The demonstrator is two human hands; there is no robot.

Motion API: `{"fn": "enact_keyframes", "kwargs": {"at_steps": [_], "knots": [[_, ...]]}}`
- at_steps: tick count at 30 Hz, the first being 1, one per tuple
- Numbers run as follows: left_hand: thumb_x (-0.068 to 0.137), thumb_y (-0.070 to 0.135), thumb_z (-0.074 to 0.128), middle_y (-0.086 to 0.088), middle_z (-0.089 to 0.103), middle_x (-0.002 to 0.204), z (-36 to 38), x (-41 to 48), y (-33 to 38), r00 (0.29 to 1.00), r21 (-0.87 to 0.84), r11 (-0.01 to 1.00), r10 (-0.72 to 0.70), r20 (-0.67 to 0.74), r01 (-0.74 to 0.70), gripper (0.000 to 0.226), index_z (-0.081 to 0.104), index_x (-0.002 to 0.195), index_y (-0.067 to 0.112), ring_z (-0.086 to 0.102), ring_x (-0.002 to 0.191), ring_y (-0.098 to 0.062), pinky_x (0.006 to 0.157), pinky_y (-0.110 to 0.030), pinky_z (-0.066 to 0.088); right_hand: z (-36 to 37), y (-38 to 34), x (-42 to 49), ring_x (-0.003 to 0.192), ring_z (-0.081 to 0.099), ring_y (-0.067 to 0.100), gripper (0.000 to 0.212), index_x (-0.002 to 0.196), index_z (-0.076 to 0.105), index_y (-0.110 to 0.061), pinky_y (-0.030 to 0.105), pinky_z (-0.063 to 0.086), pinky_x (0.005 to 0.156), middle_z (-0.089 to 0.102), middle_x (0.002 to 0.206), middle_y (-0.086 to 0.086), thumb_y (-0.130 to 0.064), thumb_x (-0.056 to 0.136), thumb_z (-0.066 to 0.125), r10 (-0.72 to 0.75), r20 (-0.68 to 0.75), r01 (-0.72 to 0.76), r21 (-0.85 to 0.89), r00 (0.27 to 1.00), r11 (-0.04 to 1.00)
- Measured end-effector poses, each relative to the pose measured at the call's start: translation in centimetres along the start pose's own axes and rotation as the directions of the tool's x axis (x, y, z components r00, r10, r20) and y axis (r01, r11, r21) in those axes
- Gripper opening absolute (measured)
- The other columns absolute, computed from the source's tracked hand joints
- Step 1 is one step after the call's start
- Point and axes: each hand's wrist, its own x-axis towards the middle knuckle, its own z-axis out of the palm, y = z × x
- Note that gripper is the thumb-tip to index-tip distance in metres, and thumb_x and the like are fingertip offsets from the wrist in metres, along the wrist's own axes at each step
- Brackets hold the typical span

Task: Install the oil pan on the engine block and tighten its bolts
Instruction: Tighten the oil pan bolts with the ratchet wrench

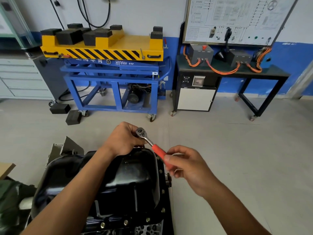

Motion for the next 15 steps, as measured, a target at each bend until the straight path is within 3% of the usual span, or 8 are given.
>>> {"fn": "enact_keyframes", "kwargs": {"at_steps": [3, 8, 11, 15], "knots": [[0.078, 0.004, 0.084, -0.016, 0.074, 0.075, 0.0, 0.1, 0.0, 1.000, -0.022, 1.000, -0.016, 0.010, 0.016, 0.008, 0.079, 0.075, 0.010, 0.058, 0.065, -0.015, 0.071, -0.031, 0.049, -2.1, -0.7, 1.8, 0.052, 0.053, 0.016, 0.012, 0.073, 0.072, -0.024, 0.025, 0.039, 0.050, 0.064, 0.065, 0.009, -0.017, 0.078, 0.080, 0.004, -0.111, 0.004, 0.067, 0.994, 0.998], [0.076, 0.005, 0.085, -0.007, 0.076, 0.072, 0.3, 0.2, 0.2, 0.999, -0.016, 0.999, -0.044, -0.003, 0.044, 0.006, 0.079, 0.078, 0.005, 0.061, 0.062, -0.010, 0.067, -0.021, 0.050, -3.7, -2.5, 6.0, 0.051, 0.052, 0.012, 0.010, 0.090, 0.067, -0.014, 0.022, 0.040, 0.047, 0.062, 0.065, 0.004, -0.021, 0.089, 0.075, -0.021, -0.240, 0.039, 0.069, 0.971, 0.997], [0.077, 0.006, 0.085, 0.000, 0.074, 0.067, 0.3, 0.3, 0.2, 0.999, 0.006, 0.999, -0.032, 0.014, 0.032, 0.006, 0.079, 0.077, 0.008, 0.060, 0.059, -0.006, 0.063, -0.015, 0.048, -3.0, -3.5, 9.0, 0.050, 0.052, 0.010, 0.013, 0.095, 0.070, -0.014, 0.022, 0.040, 0.047, 0.061, 0.062, 0.000, -0.025, 0.091, 0.073, -0.056, -0.268, 0.065, 0.021, 0.962, 0.998], [0.077, 0.005, 0.084, -0.002, 0.075, 0.069, 0.2, 0.3, 0.3, 0.999, 0.016, 1.000, -0.009, 0.051, 0.008, 0.006, 0.080, 0.076, 0.009, 0.060, 0.061, -0.007, 0.066, -0.018, 0.049, -1.1, -4.8, 12.9, 0.048, 0.051, 0.009, 0.013, 0.097, 0.071, -0.015, 0.021, 0.038, 0.046, 0.058, 0.059, -0.003, -0.027, 0.092, 0.071, -0.102, -0.255, 0.095, -0.040, 0.961, 0.995]]}}
